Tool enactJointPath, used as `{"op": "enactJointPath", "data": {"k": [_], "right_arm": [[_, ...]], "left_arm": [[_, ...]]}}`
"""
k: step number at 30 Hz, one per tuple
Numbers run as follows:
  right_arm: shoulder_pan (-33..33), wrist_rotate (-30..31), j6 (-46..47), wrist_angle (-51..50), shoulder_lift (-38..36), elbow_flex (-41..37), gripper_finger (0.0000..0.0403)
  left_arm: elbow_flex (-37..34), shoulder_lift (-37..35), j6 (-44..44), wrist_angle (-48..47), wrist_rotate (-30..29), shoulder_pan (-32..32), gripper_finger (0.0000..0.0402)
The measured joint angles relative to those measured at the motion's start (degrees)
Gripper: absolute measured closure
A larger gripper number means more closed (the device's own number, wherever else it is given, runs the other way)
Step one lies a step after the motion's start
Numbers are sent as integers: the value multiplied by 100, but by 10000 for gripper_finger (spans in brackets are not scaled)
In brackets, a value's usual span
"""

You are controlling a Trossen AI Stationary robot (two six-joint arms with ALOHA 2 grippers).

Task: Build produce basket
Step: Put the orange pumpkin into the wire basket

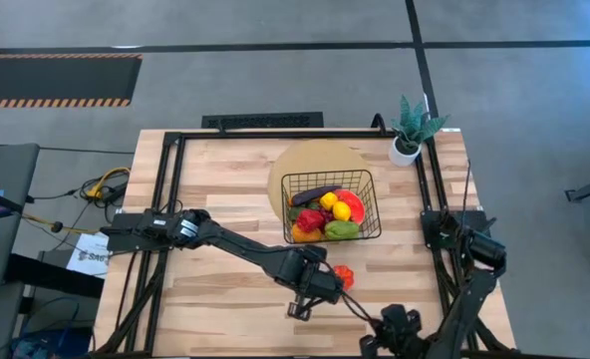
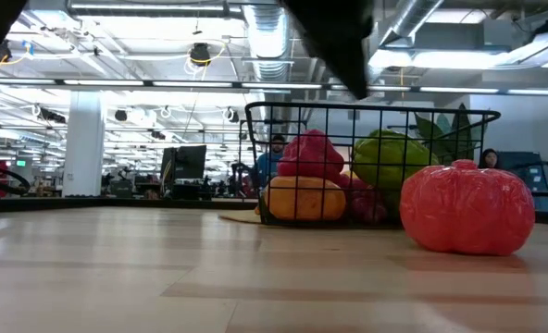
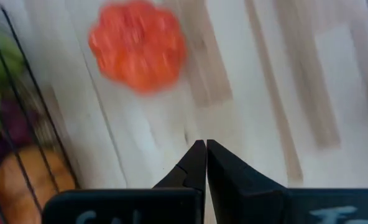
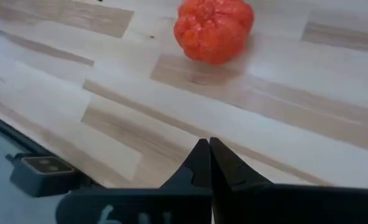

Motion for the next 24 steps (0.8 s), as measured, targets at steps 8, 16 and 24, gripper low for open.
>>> {"op": "enactJointPath", "data": {"k": [8,16,24], "right_arm": [[-193,-31,-63,-580,76,2,396],[-576,-47,-395,-1146,-41,4,383],[-1082,-114,-2156,-953,-506,7,387]], "left_arm": [[-93,-10,-230,-1606,-385,-438,401],[-92,-203,-1107,-2285,-743,-927,401],[-66,-1941,-2631,-2280,-1674,-1046,401]]}}
